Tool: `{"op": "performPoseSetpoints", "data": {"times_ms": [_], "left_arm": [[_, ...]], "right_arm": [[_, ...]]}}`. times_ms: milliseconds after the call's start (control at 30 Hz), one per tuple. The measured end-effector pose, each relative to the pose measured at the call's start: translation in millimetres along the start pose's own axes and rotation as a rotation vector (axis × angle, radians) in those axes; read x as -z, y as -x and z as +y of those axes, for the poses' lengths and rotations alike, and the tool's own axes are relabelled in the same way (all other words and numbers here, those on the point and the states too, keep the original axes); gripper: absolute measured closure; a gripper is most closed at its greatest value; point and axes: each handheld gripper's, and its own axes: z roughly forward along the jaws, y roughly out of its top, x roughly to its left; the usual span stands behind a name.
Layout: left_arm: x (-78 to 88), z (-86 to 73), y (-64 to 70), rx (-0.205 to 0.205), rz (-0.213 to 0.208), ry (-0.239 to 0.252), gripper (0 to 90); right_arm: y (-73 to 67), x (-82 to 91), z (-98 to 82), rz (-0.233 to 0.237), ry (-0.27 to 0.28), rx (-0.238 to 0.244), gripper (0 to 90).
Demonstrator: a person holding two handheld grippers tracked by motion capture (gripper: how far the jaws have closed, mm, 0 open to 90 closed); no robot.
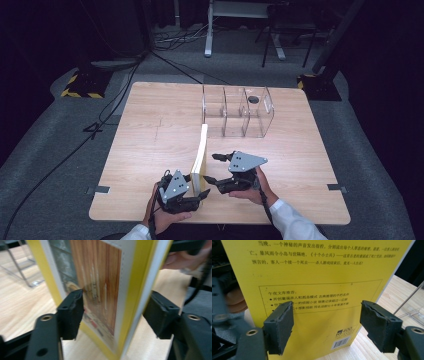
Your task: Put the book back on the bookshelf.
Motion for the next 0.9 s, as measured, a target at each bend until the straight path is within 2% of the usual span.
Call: {"op": "performPoseSetpoints", "data": {"times_ms": [133, 267, 333, 467, 567, 667, 733, 900], "left_arm": [[1.7, -1.0, -1.5, 0.001, -0.012, 0.0, 48.7], [5.6, -1.1, -0.4, 0.012, 0.005, -0.006, 58.3], [7.4, -1.9, 0.2, 0.023, 0.013, -0.008, 63.9], [9.1, -3.7, -2.5, 0.033, 0.015, 0.001, 66.4], [11.7, -5.4, -7.9, 0.024, 0.023, 0.003, 72.7], [14.1, -8.2, -17.3, 0.034, -0.023, 0.013, 75.1], [15.2, -9.1, -21.6, 0.016, -0.068, 0.015, 75.3], [14.8, -9.8, -27.7, -0.017, -0.155, 0.02, 75.4]], "right_arm": [[0.2, -0.1, 0.0, -0.007, -0.001, 0.0, 26.9], [1.6, 0.7, -0.8, -0.012, -0.001, -0.014, 26.1], [0.2, 0.6, -0.9, -0.026, 0.001, -0.011, 25.2], [-2.6, -1.4, -1.0, -0.045, -0.005, 0.002, 26.4], [-1.5, -0.6, -2.3, -0.07, -0.01, 0.004, 26.6], [4.8, 3.6, -6.9, -0.065, -0.008, -0.025, 27.3], [8.7, 6.5, -10.9, -0.082, -0.016, -0.028, 27.0], [22.5, 19.5, -23.1, -0.089, -0.028, -0.045, 26.5]]}}
